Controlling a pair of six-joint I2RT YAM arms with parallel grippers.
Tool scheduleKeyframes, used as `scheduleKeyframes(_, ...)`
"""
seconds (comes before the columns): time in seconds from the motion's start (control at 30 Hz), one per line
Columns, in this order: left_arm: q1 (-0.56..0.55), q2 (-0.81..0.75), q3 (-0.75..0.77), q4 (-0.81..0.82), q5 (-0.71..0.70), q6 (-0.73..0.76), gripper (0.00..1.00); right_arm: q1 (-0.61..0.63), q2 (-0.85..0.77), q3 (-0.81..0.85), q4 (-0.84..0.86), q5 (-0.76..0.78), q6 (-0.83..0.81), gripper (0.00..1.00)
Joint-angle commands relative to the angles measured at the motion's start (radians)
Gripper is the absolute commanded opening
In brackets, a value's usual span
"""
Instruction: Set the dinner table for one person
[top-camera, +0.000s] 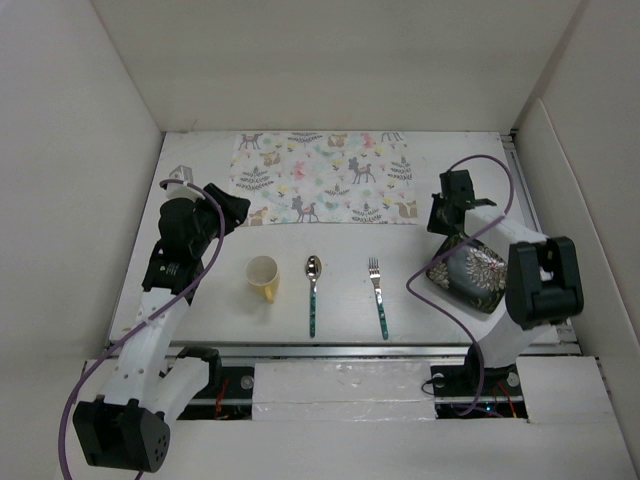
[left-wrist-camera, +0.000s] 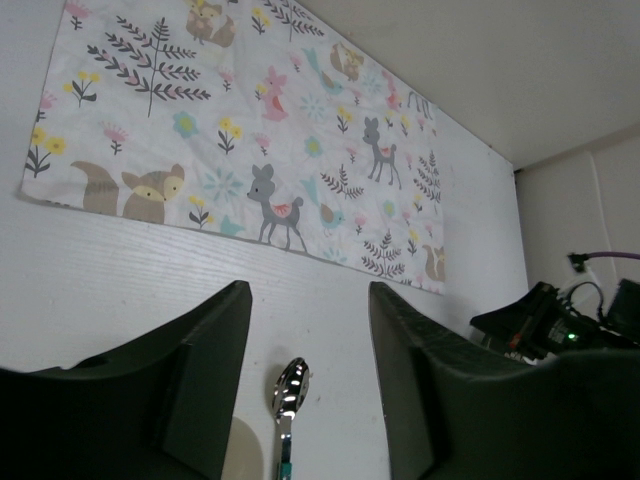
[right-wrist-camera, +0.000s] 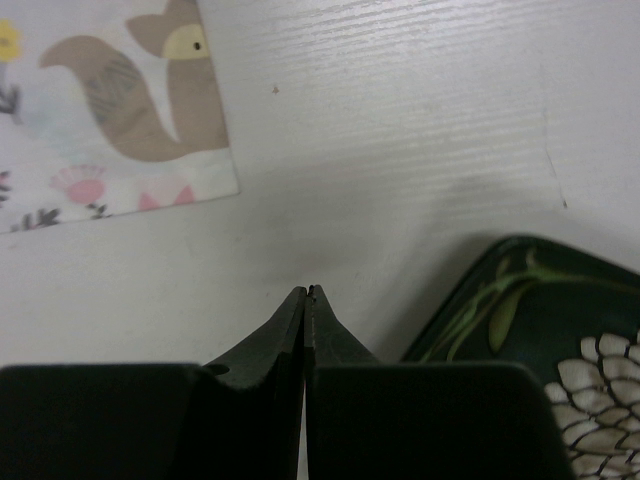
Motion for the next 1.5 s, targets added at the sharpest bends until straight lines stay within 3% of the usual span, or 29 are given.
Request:
scheduleKeyframes(0.0,-0.001,-0.087,-0.011,-0.022,0.057,0.064,0.44,-0.014,-0.246,-0.113,0.14,-0.026,0.06,0.08)
scheduleKeyframes(0.03,-0.001,-0.101,-0.005,-0.035,0.071,0.096,0.39,-0.029,-0.307,-0.153,0.17,-0.064,0.085,0.17)
scheduleKeyframes(0.1,-0.001,-0.133,0.015,-0.071,0.103,0.128,0.26,-0.078,-0.505,-0.239,0.228,-0.08,0.127,0.26)
scheduleKeyframes(0.13,-0.001,-0.15,0.018,-0.079,0.112,0.137,0.21,-0.091,-0.574,-0.326,0.245,-0.082,0.156,0.37)
scheduleKeyframes(0.27,-0.01,-0.208,0.011,-0.062,0.186,0.147,0.01,-0.123,-0.893,-0.466,0.196,0.091,0.236,0.56)
scheduleKeyframes(0.43,-0.113,-0.219,0.009,-0.052,0.192,0.193,0.01,-0.267,-1.115,-0.589,0.043,0.182,0.314,0.66)
scheduleKeyframes(0.57,-0.19,-0.25,0.011,-0.058,0.171,0.231,0.17,-0.46,-1.111,-0.647,0.031,0.121,0.331,0.69)
scheduleKeyframes(0.7,-0.26,-0.28,0.011,-0.084,0.131,0.259,0.27,-0.557,-1.022,-0.646,0.032,0.136,0.365,0.71)
scheduleKeyframes(0.8,-0.299,-0.303,0.015,-0.101,0.114,0.269,0.28,-0.639,-0.907,-0.681,0.136,0.022,0.354,0.73)
scheduleKeyframes(0.83,-0.299,-0.309,0.015,-0.104,0.11,0.272,0.28,-0.661,-0.87,-0.702,0.186,-0.12,0.312,0.73)
scheduleKeyframes(0.97,-0.325,-0.331,0.017,-0.119,0.086,0.282,0.29,-0.681,-0.713,-0.719,0.286,-0.287,0.29,0.74)
scheduleKeyframes(1.1,-0.334,-0.334,0.017,-0.121,0.09,0.28,0.29,-0.681,-0.658,-0.735,0.336,-0.35,0.273,0.73)
scheduleKeyframes(1.2,-0.334,-0.332,0.017,-0.121,0.086,0.28,0.29,-0.681,-0.62,-0.723,0.343,-0.37,0.268,0.63)
scheduleKeyframes(1.3,-0.334,-0.329,0.015,-0.121,0.085,0.28,0.29,-0.703,-0.575,-0.724,0.386,-0.407,0.274,0.27)
scheduleKeyframes(1.33,-0.334,-0.326,0.015,-0.121,0.082,0.282,0.29,-0.703,-0.572,-0.727,0.392,-0.419,0.282,0.1)
scheduleKeyframes(1.37,-0.334,-0.326,0.014,-0.122,0.08,0.282,0.29,-0.703,-0.572,-0.729,0.4,-0.419,0.29,0.02)
scheduleKeyframes(1.47,-0.334,-0.316,0.012,-0.124,0.077,0.282,0.29,-0.714,-0.627,-0.741,0.403,-0.415,0.296,0.0)
